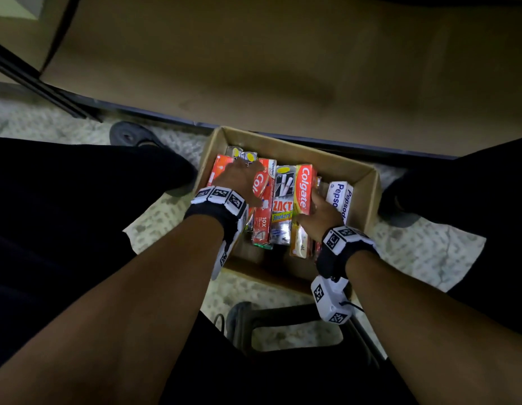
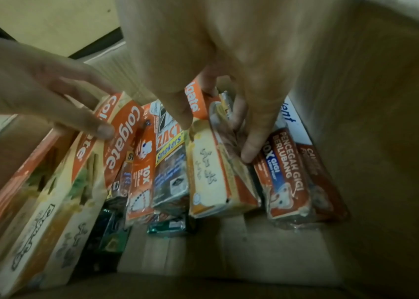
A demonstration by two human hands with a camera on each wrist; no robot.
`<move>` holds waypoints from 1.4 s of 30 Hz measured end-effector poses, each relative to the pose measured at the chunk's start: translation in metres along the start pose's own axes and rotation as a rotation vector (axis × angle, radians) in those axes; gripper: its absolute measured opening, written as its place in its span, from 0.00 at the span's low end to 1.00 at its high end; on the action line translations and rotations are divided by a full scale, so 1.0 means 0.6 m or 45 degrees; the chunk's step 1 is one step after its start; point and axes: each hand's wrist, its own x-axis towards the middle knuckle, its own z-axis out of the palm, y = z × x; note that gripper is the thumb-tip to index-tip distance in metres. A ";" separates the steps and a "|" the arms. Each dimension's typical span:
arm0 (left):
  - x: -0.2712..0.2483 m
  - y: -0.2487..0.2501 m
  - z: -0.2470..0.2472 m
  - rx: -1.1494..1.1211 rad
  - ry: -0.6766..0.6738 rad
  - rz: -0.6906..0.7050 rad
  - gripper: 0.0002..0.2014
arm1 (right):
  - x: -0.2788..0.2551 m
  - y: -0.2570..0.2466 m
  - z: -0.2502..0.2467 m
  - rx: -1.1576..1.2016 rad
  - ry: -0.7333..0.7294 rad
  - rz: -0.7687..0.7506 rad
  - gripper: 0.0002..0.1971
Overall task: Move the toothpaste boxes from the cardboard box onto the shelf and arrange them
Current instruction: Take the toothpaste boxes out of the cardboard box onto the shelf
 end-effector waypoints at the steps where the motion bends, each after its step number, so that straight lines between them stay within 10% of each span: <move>1: -0.003 0.002 0.005 -0.026 -0.027 0.010 0.46 | -0.001 0.001 -0.007 0.012 0.007 0.001 0.41; 8: -0.011 0.001 0.035 -0.074 -0.100 -0.035 0.56 | -0.004 -0.008 -0.019 0.295 0.030 0.087 0.46; 14: -0.006 -0.016 0.038 -0.204 -0.012 -0.038 0.61 | 0.005 -0.004 -0.023 0.287 -0.004 0.185 0.28; 29: -0.033 0.000 0.009 -0.649 0.224 -0.147 0.43 | -0.030 -0.021 -0.071 0.353 -0.030 0.127 0.40; 42: -0.141 0.041 -0.093 -0.653 0.435 -0.038 0.41 | -0.141 -0.073 -0.162 0.364 0.036 -0.144 0.30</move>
